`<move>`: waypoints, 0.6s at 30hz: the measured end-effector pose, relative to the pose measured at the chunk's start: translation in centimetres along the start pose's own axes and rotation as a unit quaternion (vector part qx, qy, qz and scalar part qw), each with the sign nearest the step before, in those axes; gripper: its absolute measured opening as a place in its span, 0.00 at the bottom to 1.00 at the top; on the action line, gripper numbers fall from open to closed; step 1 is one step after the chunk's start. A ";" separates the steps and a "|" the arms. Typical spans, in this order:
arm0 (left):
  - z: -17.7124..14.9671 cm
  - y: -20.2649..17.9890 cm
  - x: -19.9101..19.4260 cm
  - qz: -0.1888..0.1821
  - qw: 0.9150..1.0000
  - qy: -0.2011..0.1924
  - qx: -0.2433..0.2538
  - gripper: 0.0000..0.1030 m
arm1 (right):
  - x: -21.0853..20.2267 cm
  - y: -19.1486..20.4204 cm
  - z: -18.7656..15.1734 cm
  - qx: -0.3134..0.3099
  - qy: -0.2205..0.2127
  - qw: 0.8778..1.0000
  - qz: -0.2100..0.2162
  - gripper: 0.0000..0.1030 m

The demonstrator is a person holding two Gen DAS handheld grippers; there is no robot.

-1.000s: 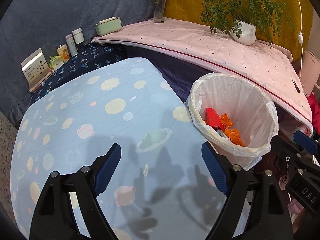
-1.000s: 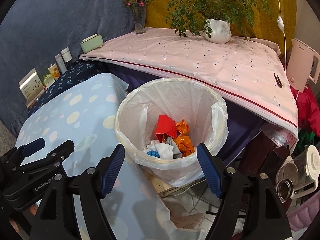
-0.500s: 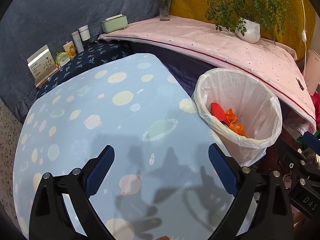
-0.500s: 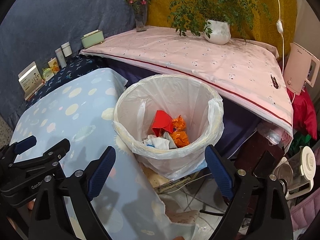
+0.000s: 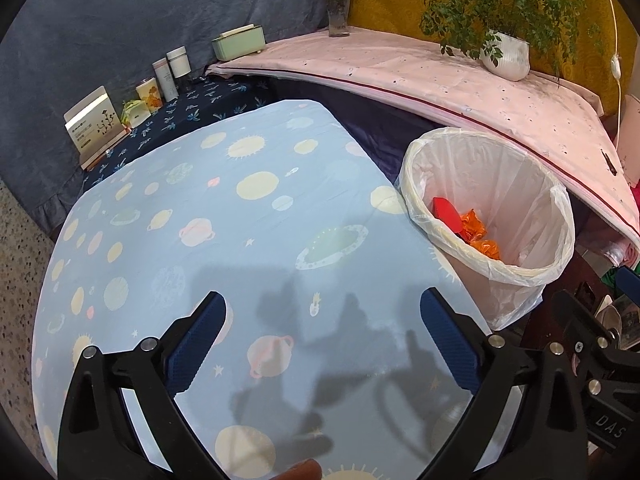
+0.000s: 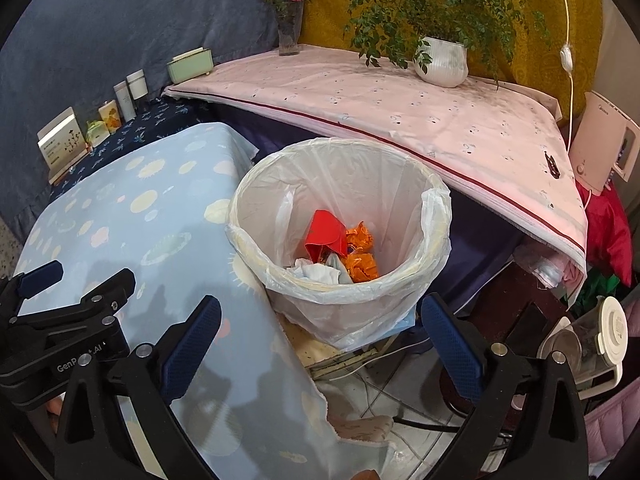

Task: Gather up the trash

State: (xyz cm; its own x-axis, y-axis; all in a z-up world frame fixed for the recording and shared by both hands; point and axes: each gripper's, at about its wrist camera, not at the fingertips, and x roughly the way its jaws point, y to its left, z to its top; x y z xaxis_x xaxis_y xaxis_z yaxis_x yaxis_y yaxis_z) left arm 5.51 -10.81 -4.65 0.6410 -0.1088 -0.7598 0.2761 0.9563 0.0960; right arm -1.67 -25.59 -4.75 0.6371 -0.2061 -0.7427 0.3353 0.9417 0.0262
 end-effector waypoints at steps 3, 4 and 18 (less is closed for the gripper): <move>-0.1 0.1 0.0 0.006 1.000 0.001 -0.002 0.91 | 0.0 0.0 0.0 0.000 0.000 1.000 0.000 0.94; -0.1 0.1 0.0 0.011 1.000 0.002 -0.003 0.91 | 0.0 0.1 0.0 0.000 0.000 1.000 0.000 0.94; -0.3 -0.4 0.1 0.015 1.000 0.003 -0.001 0.91 | 0.5 -0.2 -0.4 -0.002 0.006 1.000 0.001 0.94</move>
State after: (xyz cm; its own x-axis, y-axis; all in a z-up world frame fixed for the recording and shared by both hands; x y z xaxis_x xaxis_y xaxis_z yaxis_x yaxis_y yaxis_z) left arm 5.24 -11.14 -4.91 0.6438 -0.0792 -0.7610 0.2561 0.9596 0.1168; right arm -1.71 -25.81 -5.39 0.6298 -0.2005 -0.7504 0.3305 0.9435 0.0252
